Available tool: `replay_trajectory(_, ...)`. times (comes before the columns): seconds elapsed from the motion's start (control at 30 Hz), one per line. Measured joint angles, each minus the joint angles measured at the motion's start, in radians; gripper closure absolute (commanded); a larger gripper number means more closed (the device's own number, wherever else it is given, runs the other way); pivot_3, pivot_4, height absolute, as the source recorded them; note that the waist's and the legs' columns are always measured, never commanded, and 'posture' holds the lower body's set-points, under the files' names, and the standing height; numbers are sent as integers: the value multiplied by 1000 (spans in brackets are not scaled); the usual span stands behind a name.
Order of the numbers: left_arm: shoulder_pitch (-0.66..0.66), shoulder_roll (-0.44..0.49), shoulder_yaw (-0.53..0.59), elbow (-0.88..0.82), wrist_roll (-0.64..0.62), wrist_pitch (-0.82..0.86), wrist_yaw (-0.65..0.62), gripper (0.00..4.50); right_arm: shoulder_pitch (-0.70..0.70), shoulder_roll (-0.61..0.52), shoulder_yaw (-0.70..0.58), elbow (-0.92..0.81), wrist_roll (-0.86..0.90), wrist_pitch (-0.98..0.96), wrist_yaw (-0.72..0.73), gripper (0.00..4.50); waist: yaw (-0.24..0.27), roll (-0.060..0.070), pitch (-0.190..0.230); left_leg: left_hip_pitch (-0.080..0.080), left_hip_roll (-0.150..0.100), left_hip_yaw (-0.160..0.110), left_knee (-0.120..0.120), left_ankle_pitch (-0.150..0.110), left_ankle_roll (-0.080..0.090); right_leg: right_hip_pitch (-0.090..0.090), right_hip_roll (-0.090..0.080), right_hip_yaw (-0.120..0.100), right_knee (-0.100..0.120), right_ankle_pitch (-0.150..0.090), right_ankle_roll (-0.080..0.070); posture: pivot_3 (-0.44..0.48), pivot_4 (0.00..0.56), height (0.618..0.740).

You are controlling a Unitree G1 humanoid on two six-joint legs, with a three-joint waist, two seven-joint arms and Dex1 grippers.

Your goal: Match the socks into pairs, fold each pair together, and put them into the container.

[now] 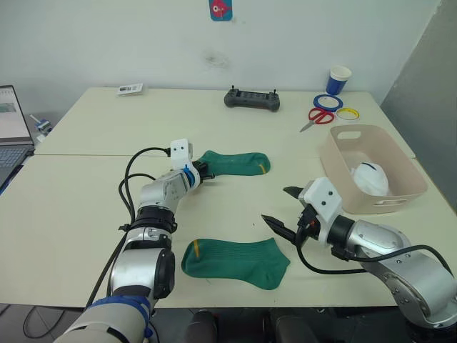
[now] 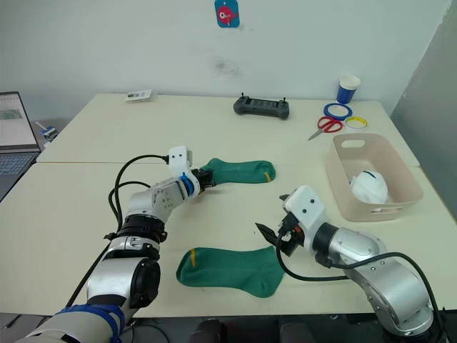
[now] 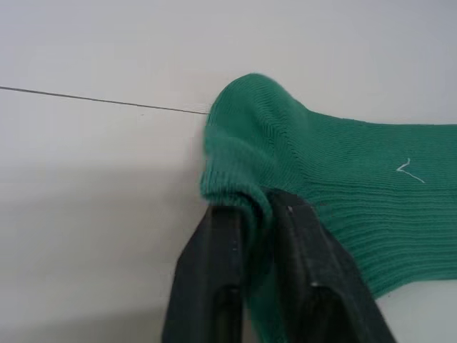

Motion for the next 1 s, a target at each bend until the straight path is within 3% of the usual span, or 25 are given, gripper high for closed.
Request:
replay_trajectory(0.3,219,65,-24,-365,-57,211,-144,4469,-16,44,0,30,-12,7,-40,0,-7,0,0,2,1,0,-1,1,-2,0,0,1,1,0,0,0,150,740)
replay_trajectory(0.53,379,194,-56,-633,-156,426,-288,4469,-89,122,35,130,-66,-13,-91,0,-11,0,0,2,1,0,-1,1,-2,0,0,1,1,0,0,0,150,740)
replay_trajectory(0.7,431,271,-62,-687,-190,470,-363,4469,-178,206,82,344,-153,-115,-127,0,-14,1,0,3,1,1,-1,1,-2,0,0,1,1,0,0,0,150,740)
replay_trajectory(1.0,468,344,-87,-722,-223,495,-465,4469,-381,400,79,942,-253,-390,-151,0,-25,1,0,2,1,1,-3,1,-2,-1,0,1,0,2,-3,0,150,740)
